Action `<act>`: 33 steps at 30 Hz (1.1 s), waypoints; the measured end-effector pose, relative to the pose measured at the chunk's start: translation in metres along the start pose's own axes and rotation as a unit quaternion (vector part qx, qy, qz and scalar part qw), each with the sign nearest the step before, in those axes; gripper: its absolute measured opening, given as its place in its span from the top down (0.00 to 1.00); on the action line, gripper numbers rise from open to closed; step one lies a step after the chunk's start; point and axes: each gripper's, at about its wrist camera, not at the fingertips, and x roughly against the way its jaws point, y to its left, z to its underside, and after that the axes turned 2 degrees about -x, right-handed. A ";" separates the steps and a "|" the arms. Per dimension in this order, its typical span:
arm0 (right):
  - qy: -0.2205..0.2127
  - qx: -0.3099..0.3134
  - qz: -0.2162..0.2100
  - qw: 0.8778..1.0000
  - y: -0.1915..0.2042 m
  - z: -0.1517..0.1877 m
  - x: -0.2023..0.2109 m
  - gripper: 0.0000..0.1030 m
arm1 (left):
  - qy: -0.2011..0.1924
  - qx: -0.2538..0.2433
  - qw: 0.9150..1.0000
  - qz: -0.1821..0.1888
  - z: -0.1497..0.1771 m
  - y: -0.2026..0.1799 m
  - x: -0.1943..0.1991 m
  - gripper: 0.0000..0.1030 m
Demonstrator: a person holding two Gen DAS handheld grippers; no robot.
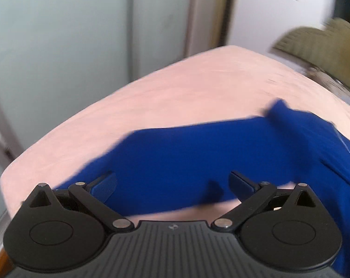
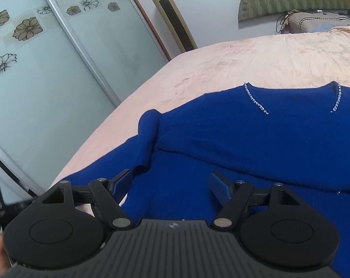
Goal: Fold small clothes
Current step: 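Grasp the other sleeve cuff with the left gripper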
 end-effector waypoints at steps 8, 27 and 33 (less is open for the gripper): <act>0.007 0.001 0.006 1.000 0.003 0.007 -0.006 0.25 | -0.035 0.046 0.991 -0.122 -0.028 0.059 -0.003 0.00; 0.018 0.004 -0.007 1.000 0.013 0.018 -0.009 0.23 | 0.009 0.357 0.924 0.139 0.029 0.097 -0.003 0.00; 0.021 0.002 -0.006 1.000 0.013 0.020 -0.012 0.23 | -0.029 0.442 0.883 0.155 0.034 0.125 -0.016 0.04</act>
